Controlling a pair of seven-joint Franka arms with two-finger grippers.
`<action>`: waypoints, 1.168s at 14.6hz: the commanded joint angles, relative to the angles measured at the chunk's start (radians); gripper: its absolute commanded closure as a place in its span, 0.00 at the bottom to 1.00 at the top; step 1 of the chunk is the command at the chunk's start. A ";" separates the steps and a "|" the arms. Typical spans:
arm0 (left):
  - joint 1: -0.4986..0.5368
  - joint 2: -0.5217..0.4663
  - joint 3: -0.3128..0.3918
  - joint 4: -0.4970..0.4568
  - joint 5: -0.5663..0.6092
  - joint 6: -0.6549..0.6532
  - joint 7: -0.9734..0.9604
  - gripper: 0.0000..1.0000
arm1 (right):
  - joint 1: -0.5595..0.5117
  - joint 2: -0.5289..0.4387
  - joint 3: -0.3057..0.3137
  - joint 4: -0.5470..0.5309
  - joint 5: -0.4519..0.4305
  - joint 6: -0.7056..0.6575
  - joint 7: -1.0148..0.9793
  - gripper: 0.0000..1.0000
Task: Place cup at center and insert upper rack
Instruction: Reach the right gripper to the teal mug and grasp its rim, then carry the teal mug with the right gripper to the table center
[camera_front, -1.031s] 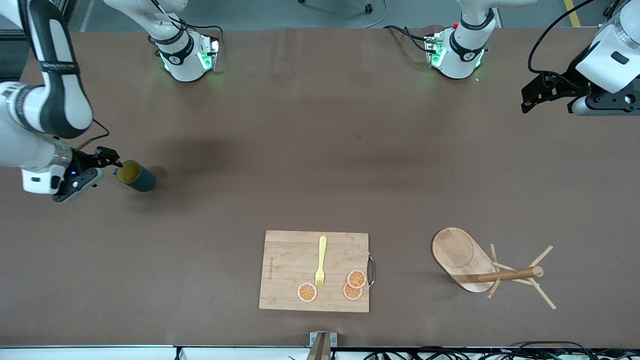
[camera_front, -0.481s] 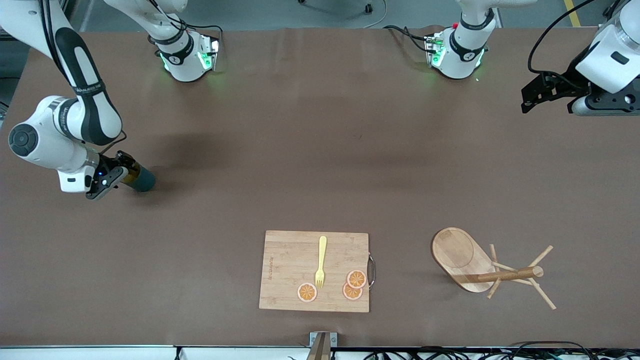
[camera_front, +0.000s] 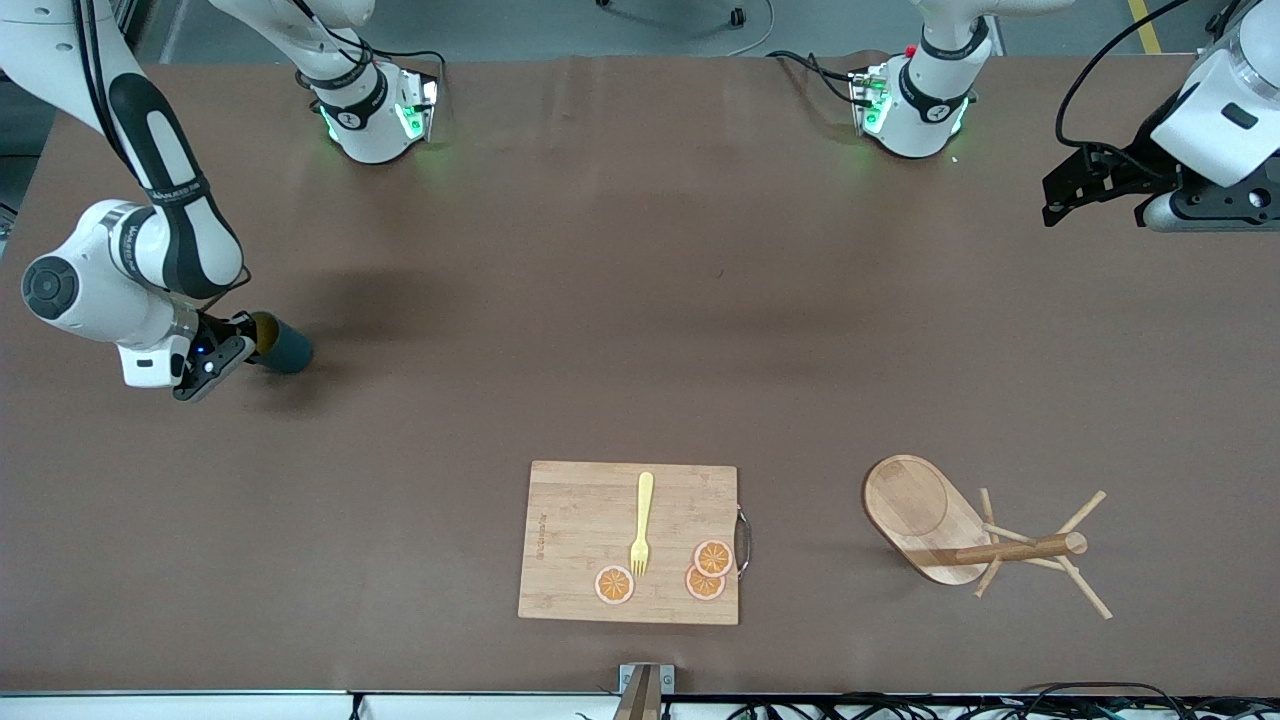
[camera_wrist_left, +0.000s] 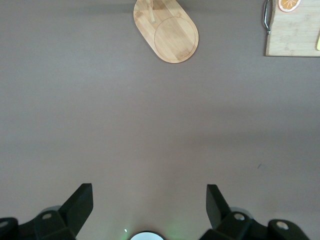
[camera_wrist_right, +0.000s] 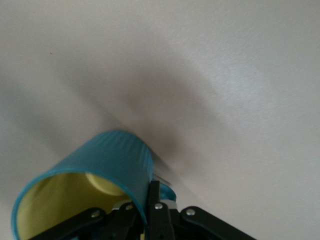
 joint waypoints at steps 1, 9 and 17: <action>0.002 0.008 -0.004 0.019 -0.003 0.000 -0.011 0.00 | 0.051 -0.065 0.009 -0.002 -0.001 -0.086 0.145 1.00; 0.002 0.008 -0.005 0.019 -0.003 0.000 -0.012 0.00 | 0.417 -0.264 0.013 0.001 0.026 -0.309 0.892 1.00; -0.001 0.015 -0.007 0.019 -0.003 0.003 -0.014 0.00 | 0.885 -0.165 0.011 0.167 0.103 -0.231 1.944 1.00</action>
